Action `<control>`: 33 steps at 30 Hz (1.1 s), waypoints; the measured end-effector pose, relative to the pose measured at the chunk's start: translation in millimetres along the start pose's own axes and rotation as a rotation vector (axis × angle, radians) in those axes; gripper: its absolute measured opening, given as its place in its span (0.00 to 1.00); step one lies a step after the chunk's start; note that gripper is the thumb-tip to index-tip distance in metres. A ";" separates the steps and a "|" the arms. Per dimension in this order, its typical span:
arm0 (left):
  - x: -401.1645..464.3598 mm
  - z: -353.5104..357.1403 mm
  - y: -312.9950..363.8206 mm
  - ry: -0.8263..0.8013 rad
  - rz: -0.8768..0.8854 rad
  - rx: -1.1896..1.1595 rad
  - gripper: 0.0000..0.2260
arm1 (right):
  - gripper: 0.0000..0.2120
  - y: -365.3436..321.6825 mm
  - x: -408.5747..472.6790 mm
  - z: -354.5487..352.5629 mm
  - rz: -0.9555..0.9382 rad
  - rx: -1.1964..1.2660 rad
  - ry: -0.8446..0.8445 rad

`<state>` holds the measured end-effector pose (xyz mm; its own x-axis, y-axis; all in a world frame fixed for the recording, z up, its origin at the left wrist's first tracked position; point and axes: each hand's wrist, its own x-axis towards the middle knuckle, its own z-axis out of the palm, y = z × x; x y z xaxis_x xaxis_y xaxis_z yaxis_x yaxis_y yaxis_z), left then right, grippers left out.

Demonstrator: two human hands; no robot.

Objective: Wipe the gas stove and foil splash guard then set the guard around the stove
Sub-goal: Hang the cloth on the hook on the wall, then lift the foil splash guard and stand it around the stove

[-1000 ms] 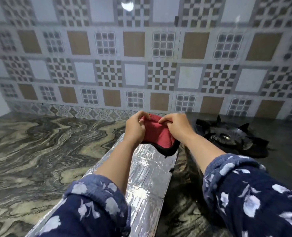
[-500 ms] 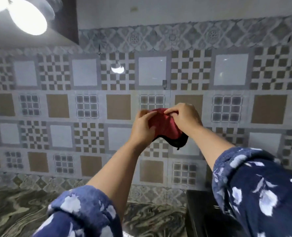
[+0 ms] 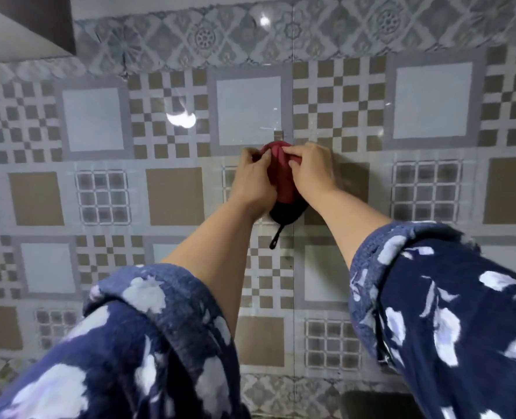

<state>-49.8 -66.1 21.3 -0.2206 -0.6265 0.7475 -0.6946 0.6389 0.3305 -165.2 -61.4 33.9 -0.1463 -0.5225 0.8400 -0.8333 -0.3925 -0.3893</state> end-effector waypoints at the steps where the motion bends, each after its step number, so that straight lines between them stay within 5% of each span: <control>1: -4.5 1.3 -1.3 0.011 -0.013 -0.040 0.26 | 0.18 2.5 -4.4 1.0 -0.011 -0.036 -0.010; 6: -28.4 -5.6 -5.0 0.003 -0.082 -0.096 0.28 | 0.14 -0.3 -29.0 -2.0 0.170 0.121 0.010; 13: -119.5 -46.1 -15.4 -0.189 -0.184 -0.002 0.21 | 0.16 -33.1 -96.4 -33.8 0.011 -0.195 -0.205; 22: -324.0 -133.6 -42.1 -0.424 -0.544 0.057 0.18 | 0.13 -134.9 -254.9 -34.9 0.121 0.078 -0.847; 33: -577.7 -235.4 -84.6 -0.513 -0.997 0.123 0.16 | 0.13 -240.0 -503.1 24.6 0.089 0.257 -1.304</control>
<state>297.6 346.9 -302.9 0.2348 -0.9600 -0.1525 -0.7744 -0.2796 0.5676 121.6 277.1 -304.5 0.5396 -0.8347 -0.1101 -0.7031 -0.3748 -0.6042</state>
